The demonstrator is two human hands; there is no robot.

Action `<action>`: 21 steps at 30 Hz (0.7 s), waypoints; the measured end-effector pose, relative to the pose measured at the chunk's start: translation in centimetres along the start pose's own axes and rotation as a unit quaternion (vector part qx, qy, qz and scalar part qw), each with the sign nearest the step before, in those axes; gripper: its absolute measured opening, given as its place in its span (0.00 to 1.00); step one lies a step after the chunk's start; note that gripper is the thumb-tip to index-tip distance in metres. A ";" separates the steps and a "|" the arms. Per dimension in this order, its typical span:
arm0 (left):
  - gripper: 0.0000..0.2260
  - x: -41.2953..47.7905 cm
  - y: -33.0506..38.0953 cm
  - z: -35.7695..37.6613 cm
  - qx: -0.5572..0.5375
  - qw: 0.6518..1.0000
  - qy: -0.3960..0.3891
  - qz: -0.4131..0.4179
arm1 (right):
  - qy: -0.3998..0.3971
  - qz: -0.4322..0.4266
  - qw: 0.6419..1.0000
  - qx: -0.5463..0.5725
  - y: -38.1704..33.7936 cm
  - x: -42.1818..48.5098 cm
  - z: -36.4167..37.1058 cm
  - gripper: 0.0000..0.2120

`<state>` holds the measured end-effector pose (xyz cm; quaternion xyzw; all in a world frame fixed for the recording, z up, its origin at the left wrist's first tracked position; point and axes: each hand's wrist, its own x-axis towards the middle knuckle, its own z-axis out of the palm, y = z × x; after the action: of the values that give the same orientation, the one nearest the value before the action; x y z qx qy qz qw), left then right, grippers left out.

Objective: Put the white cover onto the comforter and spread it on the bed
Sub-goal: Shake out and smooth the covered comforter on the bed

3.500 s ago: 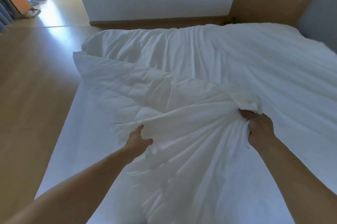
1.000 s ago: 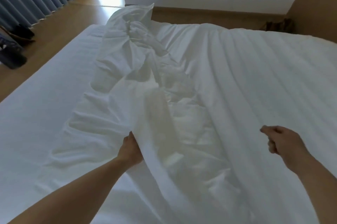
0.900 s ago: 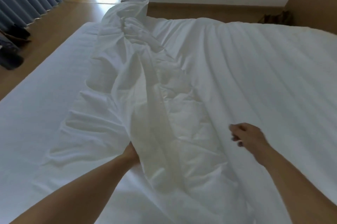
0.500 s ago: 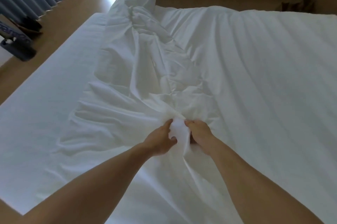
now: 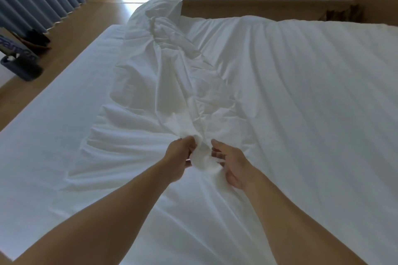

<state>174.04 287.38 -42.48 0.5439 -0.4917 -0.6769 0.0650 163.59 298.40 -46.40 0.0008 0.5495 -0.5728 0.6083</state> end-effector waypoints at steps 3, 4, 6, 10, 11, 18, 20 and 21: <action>0.15 -1.7 0.1 0.1 0.038 0.990 -0.131 0.042 | -0.002 0.003 0.997 -0.079 -2.5 0.2 0.4 0.31; 0.18 -2.2 0.1 0.4 0.069 0.982 -0.165 0.052 | -0.005 -0.006 0.995 -0.100 -3.6 0.3 0.7 0.33; 0.23 -2.8 0.1 1.2 0.101 0.973 -0.203 0.041 | -0.003 -0.037 0.993 -0.114 -6.2 0.4 1.8 0.29; 0.19 -3.0 1.0 2.4 0.163 0.968 -0.183 0.058 | 0.063 -0.103 0.972 -0.201 -9.2 0.6 4.3 0.15; 0.16 -3.0 1.3 2.8 0.172 0.968 -0.166 0.073 | 0.086 -0.125 0.956 -0.253 -10.1 0.6 4.2 0.14; 0.09 -3.1 3.4 3.3 0.145 0.970 -0.084 0.179 | 0.350 -0.403 0.835 -0.134 -21.0 -3.0 -7.1 0.14; 0.08 -2.7 2.3 2.9 0.185 0.968 -0.120 0.122 | 0.422 -0.290 0.808 -0.292 -18.0 -1.7 -11.3 0.19; 0.06 -2.5 1.7 2.8 0.227 0.957 -0.161 0.077 | 0.439 -0.244 0.797 -0.334 -16.3 -0.7 -12.9 0.20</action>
<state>172.06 289.71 -39.72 0.3886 -0.6766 -0.6192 -0.0879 143.81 301.46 -40.79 -0.0855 0.8970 -0.4211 0.1037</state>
